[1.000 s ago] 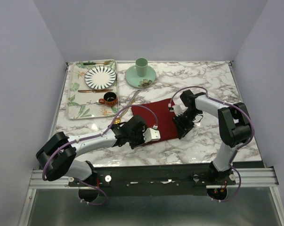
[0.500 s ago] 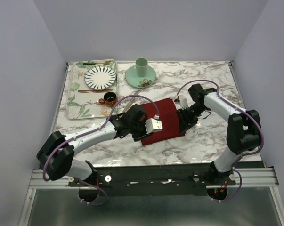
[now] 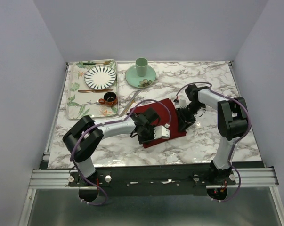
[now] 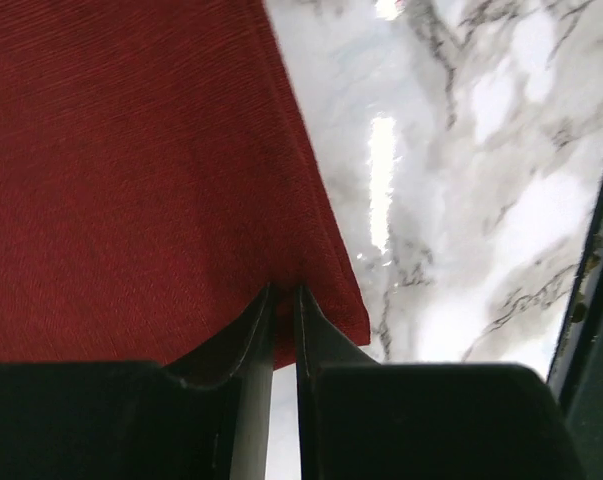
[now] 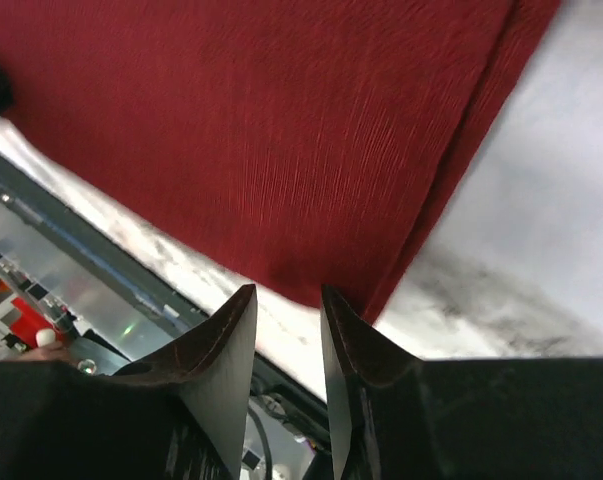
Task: Fold the napkin into a case and place the utensils inside
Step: Smooth out the lower triangle-folded napkin at the center of the board.
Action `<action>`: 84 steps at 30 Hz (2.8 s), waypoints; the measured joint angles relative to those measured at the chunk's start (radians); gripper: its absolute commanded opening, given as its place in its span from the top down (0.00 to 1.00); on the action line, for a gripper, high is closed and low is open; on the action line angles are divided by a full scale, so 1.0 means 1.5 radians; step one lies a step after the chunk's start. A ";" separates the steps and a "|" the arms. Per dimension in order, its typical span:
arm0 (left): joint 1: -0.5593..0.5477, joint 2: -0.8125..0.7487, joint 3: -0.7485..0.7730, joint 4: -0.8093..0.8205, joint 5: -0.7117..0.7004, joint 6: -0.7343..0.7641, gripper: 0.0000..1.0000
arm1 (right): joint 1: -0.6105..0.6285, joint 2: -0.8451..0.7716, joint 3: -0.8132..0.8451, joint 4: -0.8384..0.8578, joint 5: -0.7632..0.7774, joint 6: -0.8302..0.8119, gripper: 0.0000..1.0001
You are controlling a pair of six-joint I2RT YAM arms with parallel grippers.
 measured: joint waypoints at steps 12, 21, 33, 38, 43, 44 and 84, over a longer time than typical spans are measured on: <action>-0.075 0.078 0.116 -0.046 0.116 -0.080 0.57 | -0.040 0.027 0.129 -0.020 0.033 -0.028 0.32; 0.135 0.036 0.206 -0.072 0.141 -0.099 0.62 | -0.086 -0.067 0.091 -0.057 -0.001 -0.021 0.26; 0.168 0.085 0.126 -0.110 0.054 -0.040 0.76 | -0.084 0.025 0.019 -0.044 -0.022 0.056 0.45; 0.132 0.067 0.089 -0.112 0.054 -0.053 0.76 | -0.084 0.103 0.083 -0.049 -0.022 0.067 0.54; 0.067 0.047 0.063 -0.121 0.064 -0.087 0.68 | -0.084 0.154 0.199 -0.049 -0.022 0.055 0.51; 0.056 0.046 0.061 -0.123 0.075 -0.099 0.66 | -0.084 0.160 0.222 -0.051 -0.022 0.048 0.49; 0.287 -0.084 -0.140 0.215 0.500 -0.509 0.44 | -0.032 0.071 0.149 -0.058 -0.270 -0.006 0.18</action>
